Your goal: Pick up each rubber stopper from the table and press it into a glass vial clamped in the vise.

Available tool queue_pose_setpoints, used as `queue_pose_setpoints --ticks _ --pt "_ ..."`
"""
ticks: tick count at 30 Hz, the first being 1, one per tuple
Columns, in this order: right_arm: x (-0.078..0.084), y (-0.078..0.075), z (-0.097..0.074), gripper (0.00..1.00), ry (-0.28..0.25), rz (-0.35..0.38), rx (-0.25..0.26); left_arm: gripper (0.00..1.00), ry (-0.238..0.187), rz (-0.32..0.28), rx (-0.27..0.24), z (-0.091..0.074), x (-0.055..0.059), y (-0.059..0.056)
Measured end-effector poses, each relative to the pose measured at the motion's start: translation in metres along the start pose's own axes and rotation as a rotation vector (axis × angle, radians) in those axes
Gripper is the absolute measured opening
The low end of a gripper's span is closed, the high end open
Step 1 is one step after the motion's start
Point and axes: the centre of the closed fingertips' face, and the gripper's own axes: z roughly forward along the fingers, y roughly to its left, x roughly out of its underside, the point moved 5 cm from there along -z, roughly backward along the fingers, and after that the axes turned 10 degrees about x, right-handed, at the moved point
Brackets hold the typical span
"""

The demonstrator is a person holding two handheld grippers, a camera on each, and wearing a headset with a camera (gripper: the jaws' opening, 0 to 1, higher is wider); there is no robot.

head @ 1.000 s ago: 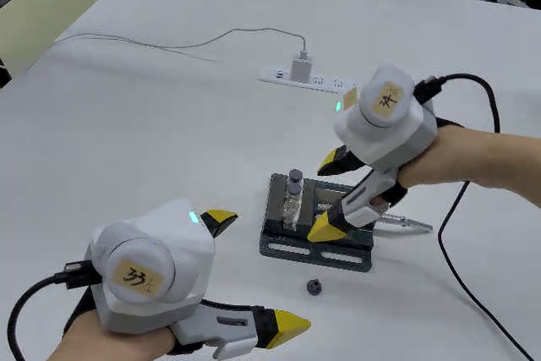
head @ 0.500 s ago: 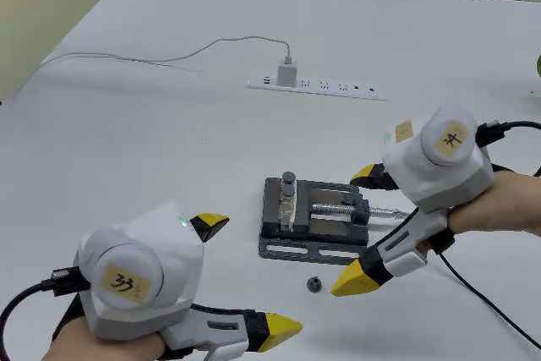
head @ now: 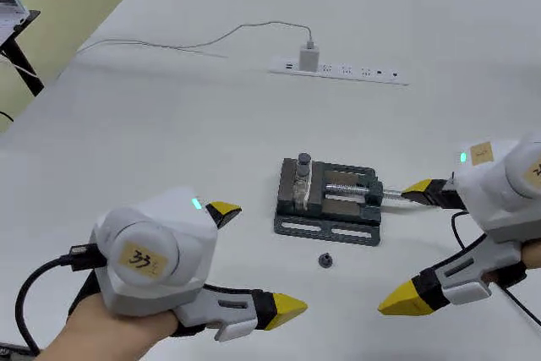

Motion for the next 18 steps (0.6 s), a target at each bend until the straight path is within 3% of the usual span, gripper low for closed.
queue_pose_setpoints --ticks 7,12,18 --pt "0.001 0.0 -0.006 0.99 -0.029 -0.016 -0.008 0.66 0.047 -0.025 0.002 0.016 0.005 -0.005" --pt "0.004 -0.001 -0.012 0.99 -0.043 -0.028 -0.018 0.57 0.103 -0.024 0.012 0.032 0.006 -0.007" --pt "0.015 -0.003 -0.018 0.98 -0.058 -0.032 -0.029 0.49 0.209 -0.005 0.039 0.052 0.006 -0.004"
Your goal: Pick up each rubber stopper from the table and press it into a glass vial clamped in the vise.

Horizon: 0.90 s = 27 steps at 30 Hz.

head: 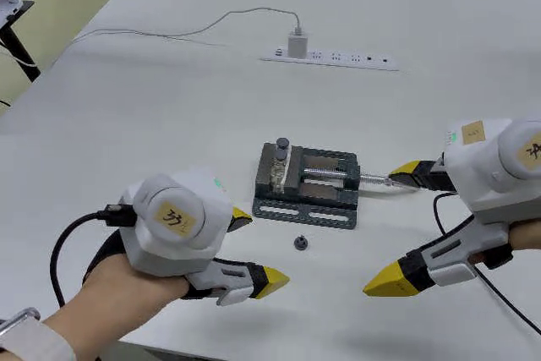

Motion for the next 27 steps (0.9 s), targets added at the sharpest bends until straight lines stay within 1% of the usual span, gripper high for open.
queue_pose_setpoints --ticks 2,3,5,9,10,12,14,17,18,22,23,27 --pt "0.004 0.0 -0.001 0.98 -0.003 -0.006 -0.002 0.46 0.022 0.012 0.008 0.004 -0.003 0.001" --pt "0.006 0.0 -0.002 0.98 -0.007 -0.01 -0.004 0.44 0.04 0.016 0.014 0.007 -0.005 0.003" --pt "0.011 -0.001 -0.004 0.98 -0.021 0.003 -0.011 0.4 0.074 0.018 0.023 0.012 -0.008 0.005" --pt "0.017 -0.004 -0.007 0.98 -0.041 0.012 -0.015 0.32 0.13 0.025 0.04 0.019 -0.014 0.009" --pt "0.019 -0.005 -0.008 0.98 -0.049 0.017 -0.016 0.31 0.156 0.025 0.047 0.022 -0.014 0.011" --pt "0.021 -0.005 -0.01 0.98 -0.057 0.02 -0.017 0.29 0.19 0.025 0.052 0.027 -0.015 0.013" --pt "0.025 -0.007 -0.012 0.98 -0.057 0.023 -0.015 0.27 0.233 0.027 0.063 0.033 -0.015 0.014" --pt "0.031 -0.009 -0.014 0.97 -0.056 0.027 -0.016 0.24 0.271 0.035 0.069 0.04 -0.017 0.017" --pt "0.034 -0.01 -0.015 0.97 -0.057 0.03 -0.016 0.23 0.293 0.034 0.073 0.043 -0.017 0.019" --pt "0.04 -0.012 -0.018 0.97 -0.062 0.045 -0.014 0.19 0.338 0.03 0.077 0.051 -0.018 0.024" --pt "0.042 -0.013 -0.019 0.97 -0.062 0.048 -0.012 0.18 0.351 0.037 0.078 0.054 -0.019 0.025" --pt "0.048 -0.015 -0.021 0.96 -0.068 0.069 -0.007 0.14 0.379 0.035 0.082 0.06 -0.022 0.027"
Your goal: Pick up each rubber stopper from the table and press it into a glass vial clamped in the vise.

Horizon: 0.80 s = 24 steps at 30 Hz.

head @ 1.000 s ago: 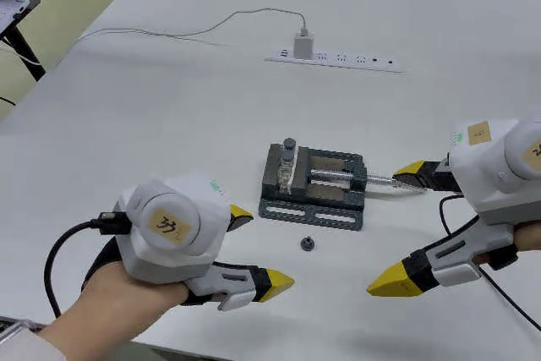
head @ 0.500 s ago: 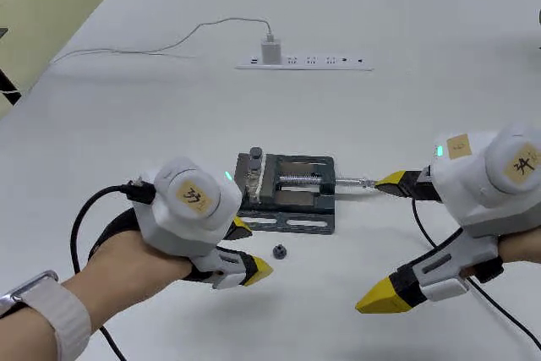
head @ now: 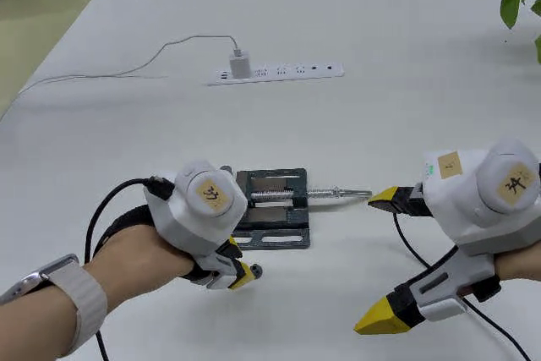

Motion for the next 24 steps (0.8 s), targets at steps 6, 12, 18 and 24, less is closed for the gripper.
queue_pose_setpoints --ticks 6,12,18,24 --pt "0.006 -0.002 -0.001 0.95 -0.002 0.019 0.002 0.1 0.049 0.012 0.009 0.008 -0.003 -0.001" --pt "0.007 -0.003 0.0 0.94 -0.007 0.03 0.004 0.07 0.072 0.018 0.019 0.012 -0.004 -0.002" --pt "0.01 -0.002 0.0 0.93 -0.007 0.038 0.003 0.07 0.097 0.037 0.024 0.015 -0.003 -0.001" --pt "0.014 -0.002 0.0 0.92 -0.004 0.047 0.007 0.05 0.105 0.041 0.024 0.016 -0.005 0.0"
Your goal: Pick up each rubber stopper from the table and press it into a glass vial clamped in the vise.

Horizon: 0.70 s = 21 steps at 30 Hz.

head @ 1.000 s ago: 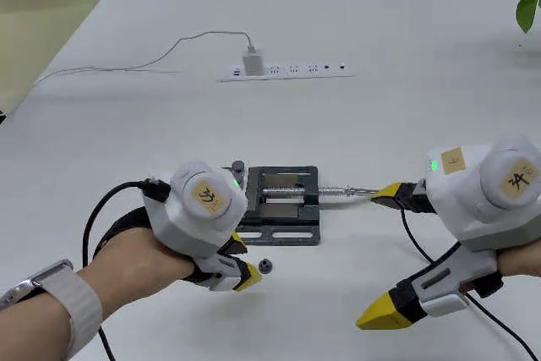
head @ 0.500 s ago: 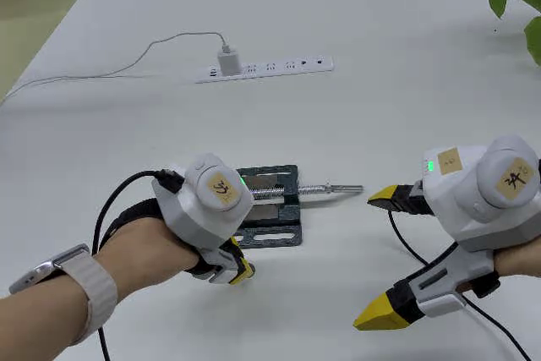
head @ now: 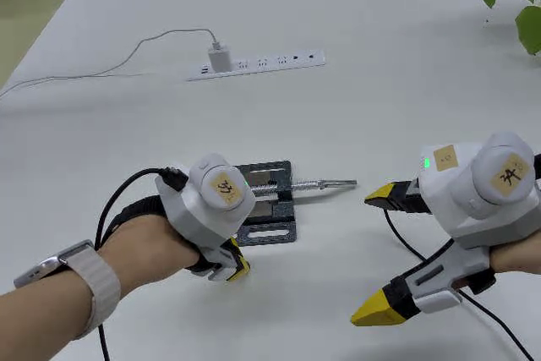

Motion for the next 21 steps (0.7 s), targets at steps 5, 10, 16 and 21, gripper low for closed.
queue_pose_setpoints --ticks 5,10,16,21 --pt "0.001 0.002 -0.001 0.92 0.0 0.005 -0.001 0.05 0.011 -0.003 0.006 0.002 0.0 0.001" --pt "0.002 0.004 0.0 0.91 0.003 0.009 -0.005 0.05 0.017 -0.007 0.003 0.004 0.0 0.002" --pt "0.0 0.008 0.0 0.91 -0.004 0.014 0.002 0.04 0.001 -0.033 0.006 0.003 0.002 0.002" --pt "-0.001 0.014 -0.002 0.9 -0.014 0.019 0.016 0.03 -0.011 -0.043 0.0 0.002 0.003 0.001"
